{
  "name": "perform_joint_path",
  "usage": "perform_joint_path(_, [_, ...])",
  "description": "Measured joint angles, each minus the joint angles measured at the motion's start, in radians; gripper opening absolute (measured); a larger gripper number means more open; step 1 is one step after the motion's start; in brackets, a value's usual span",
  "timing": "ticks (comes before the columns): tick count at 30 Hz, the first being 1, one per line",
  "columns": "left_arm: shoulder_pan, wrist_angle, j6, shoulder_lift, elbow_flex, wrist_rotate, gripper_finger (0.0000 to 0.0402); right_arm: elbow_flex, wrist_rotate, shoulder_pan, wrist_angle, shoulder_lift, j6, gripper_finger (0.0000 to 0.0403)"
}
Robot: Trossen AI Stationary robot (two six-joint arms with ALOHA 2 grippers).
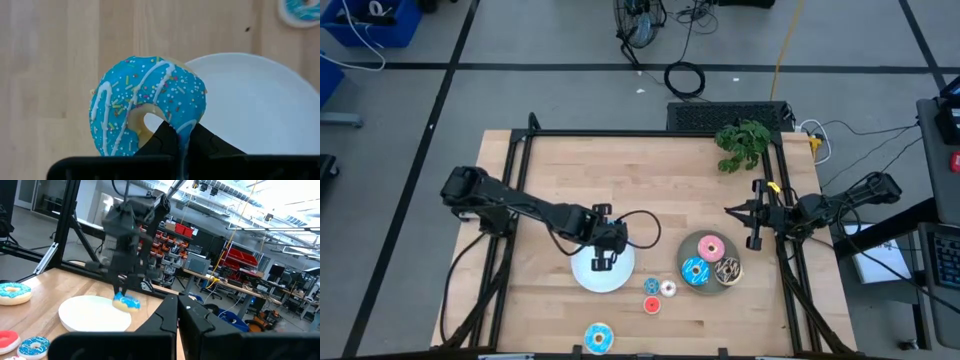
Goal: Pick & Place donuts
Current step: Put the large blue donut on the white plate
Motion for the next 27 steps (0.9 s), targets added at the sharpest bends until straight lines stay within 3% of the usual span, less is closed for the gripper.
perform_joint_path(7, [-0.002, 0.11, -0.034, 0.0, -0.111, 0.03, 0.0013, 0.0, 0.0, 0.0, 0.0, 0.0, 0.0, 0.0])
perform_joint_path(27, [-0.025, 0.129, -0.112, 0.104, -0.118, 0.028, 0.0022, 0.0, 0.002, 0.0, 0.001, 0.001, -0.02, 0.0])
